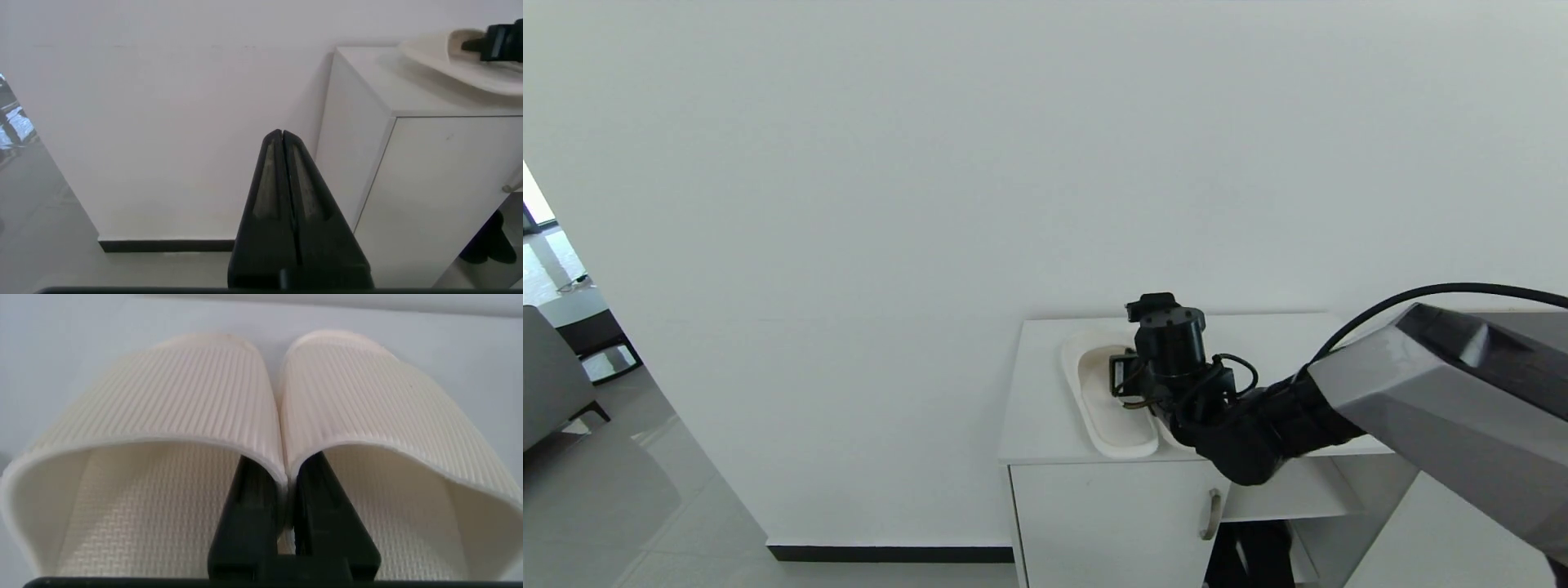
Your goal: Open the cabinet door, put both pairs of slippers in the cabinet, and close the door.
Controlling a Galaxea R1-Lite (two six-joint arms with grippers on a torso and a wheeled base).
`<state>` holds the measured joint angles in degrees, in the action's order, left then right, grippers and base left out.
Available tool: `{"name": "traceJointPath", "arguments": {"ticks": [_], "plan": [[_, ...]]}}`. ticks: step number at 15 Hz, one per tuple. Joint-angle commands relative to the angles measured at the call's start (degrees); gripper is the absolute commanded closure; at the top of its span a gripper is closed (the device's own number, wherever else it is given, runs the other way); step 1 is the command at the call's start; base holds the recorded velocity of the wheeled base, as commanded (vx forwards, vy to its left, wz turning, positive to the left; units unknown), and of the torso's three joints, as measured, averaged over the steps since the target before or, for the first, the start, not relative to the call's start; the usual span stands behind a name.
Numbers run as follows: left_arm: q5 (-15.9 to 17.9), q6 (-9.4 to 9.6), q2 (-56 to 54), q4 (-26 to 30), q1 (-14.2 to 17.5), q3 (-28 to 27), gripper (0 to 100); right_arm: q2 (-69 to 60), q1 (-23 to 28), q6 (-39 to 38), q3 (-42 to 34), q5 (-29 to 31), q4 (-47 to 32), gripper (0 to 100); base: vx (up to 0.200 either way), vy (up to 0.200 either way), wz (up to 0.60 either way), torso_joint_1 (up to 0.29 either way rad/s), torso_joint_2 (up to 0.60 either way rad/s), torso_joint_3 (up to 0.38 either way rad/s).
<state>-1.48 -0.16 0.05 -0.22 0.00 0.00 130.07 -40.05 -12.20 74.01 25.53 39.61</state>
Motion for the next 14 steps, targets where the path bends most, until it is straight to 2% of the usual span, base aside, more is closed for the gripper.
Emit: {"name": "traceJointPath", "arguments": {"ticks": [1,4,9,14], "plan": [[0.0,-0.02,0.0,0.0,0.0,0.0,100,-12.8,-3.6,-0.4,-15.7,-6.4,5.3,100,0.0,0.0,0.0,0.0,0.0,0.0],[0.0,-0.02,0.0,0.0,0.0,0.0,100,-20.9,-6.0,-2.7,-26.3,-11.6,6.4,100,0.0,0.0,0.0,0.0,0.0,0.0],[0.1,-0.02,0.0,0.0,0.0,0.0,100,-20.9,-6.2,-2.9,-29.3,-11.6,6.7,100,0.0,0.0,0.0,0.0,0.0,0.0],[0.1,-0.02,0.0,0.0,0.0,0.0,100,-20.9,-6.4,-2.7,-29.2,-11.6,6.7,100,-0.2,0.0,0.0,0.01,0.0,0.0]]}}
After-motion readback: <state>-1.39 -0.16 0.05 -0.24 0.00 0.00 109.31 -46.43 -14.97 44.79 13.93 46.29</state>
